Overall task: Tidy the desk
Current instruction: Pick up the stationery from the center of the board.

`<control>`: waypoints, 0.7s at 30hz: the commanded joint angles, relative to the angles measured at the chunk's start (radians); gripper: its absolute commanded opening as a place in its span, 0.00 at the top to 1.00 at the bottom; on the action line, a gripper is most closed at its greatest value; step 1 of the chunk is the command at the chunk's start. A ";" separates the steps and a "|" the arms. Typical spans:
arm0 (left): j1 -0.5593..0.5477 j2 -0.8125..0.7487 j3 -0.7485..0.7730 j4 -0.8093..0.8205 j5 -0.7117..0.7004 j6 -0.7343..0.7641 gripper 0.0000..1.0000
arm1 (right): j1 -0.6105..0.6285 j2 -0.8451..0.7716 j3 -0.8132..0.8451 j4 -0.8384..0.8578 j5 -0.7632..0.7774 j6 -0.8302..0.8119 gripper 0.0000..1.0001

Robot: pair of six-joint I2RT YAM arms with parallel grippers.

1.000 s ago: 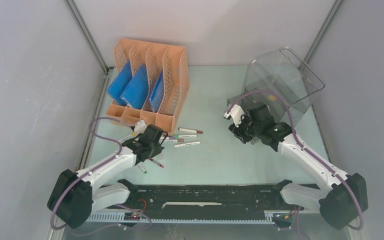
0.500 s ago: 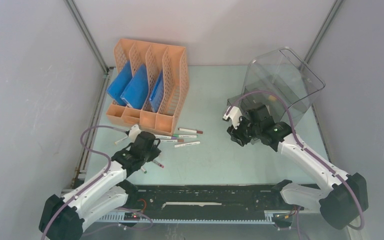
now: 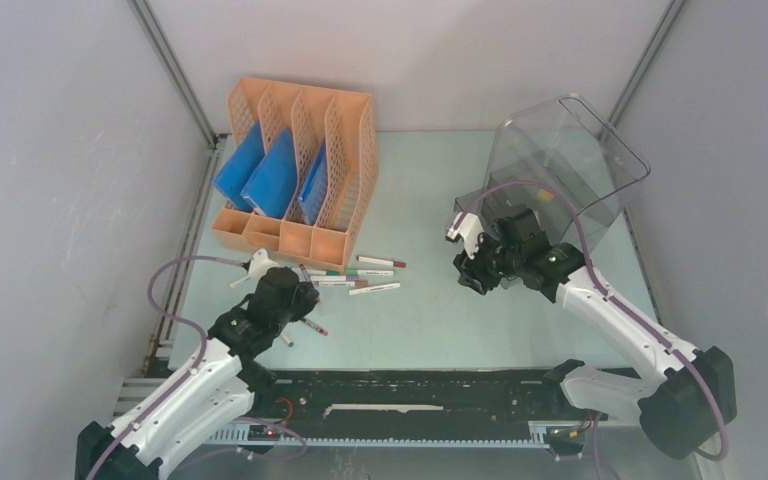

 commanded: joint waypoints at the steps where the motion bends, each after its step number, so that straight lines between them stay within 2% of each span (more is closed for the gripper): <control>1: -0.004 -0.061 -0.011 0.128 0.067 0.045 1.00 | -0.016 -0.030 0.058 -0.024 -0.092 0.032 0.51; 11: -0.005 -0.188 -0.150 0.581 0.251 0.099 1.00 | -0.058 -0.030 0.090 -0.067 -0.345 0.065 0.51; 15: -0.021 -0.139 -0.176 0.782 0.313 0.116 1.00 | -0.072 -0.031 0.105 -0.087 -0.459 0.069 0.50; 21: -0.122 0.029 -0.122 0.950 0.307 0.180 1.00 | -0.121 -0.031 0.129 -0.112 -0.581 0.073 0.49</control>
